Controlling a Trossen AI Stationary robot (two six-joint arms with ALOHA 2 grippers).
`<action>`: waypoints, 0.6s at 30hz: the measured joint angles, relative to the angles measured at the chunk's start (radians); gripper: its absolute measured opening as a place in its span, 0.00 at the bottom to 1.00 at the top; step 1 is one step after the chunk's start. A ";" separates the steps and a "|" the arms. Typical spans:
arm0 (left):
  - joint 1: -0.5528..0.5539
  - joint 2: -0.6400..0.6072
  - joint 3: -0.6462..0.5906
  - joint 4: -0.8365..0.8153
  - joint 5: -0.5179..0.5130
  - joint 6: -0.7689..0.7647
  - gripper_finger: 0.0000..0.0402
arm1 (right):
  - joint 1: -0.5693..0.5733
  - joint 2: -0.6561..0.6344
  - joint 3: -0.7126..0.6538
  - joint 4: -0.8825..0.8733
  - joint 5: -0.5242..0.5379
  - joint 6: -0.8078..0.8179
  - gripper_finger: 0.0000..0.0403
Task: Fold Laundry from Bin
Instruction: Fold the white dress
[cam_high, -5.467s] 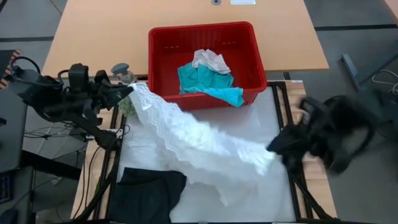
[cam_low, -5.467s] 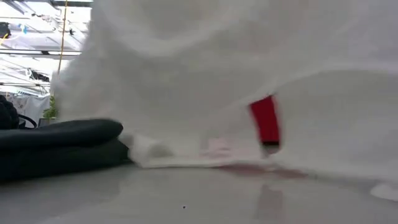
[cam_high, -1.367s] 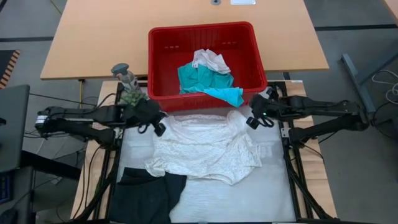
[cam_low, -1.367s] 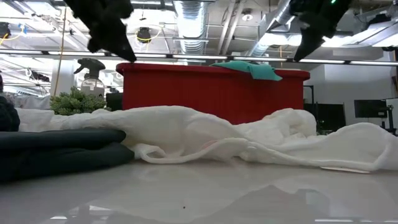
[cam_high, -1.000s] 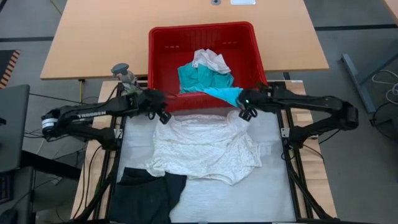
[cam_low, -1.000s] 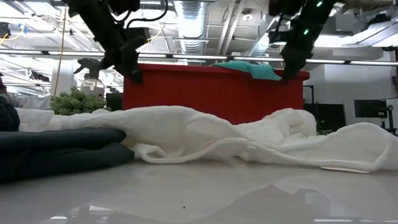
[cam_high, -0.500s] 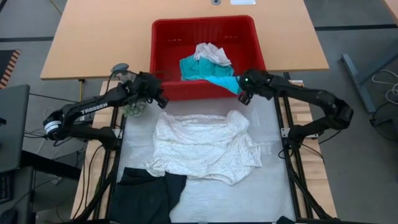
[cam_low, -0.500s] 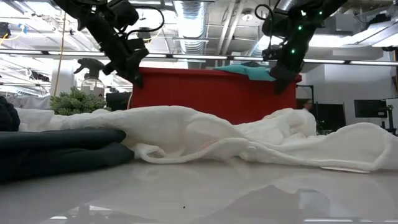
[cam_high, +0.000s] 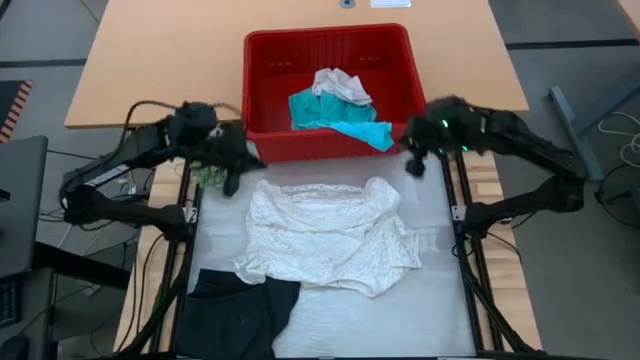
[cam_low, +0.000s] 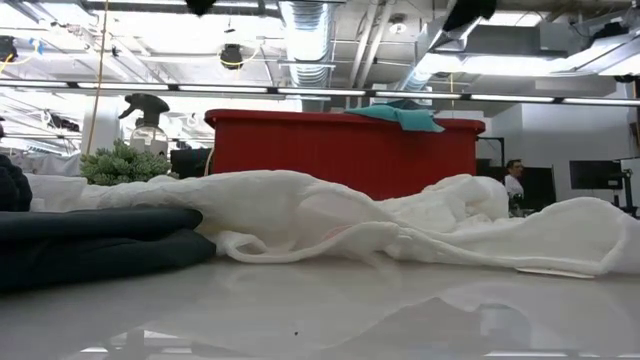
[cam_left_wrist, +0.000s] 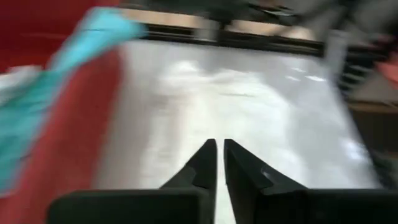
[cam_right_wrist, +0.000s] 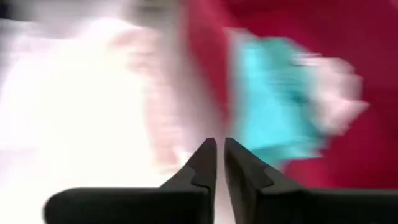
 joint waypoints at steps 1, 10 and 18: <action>-0.071 0.000 0.010 -0.022 -0.004 -0.013 0.08 | 0.056 -0.006 0.000 -0.040 -0.013 0.035 0.19; -0.727 0.114 0.015 -0.036 -0.277 -0.205 0.37 | 0.599 0.082 -0.003 -0.248 0.024 0.457 0.58; -0.869 0.359 0.015 -0.029 -0.265 -0.283 0.40 | 0.860 0.250 -0.003 -0.245 0.087 0.630 0.61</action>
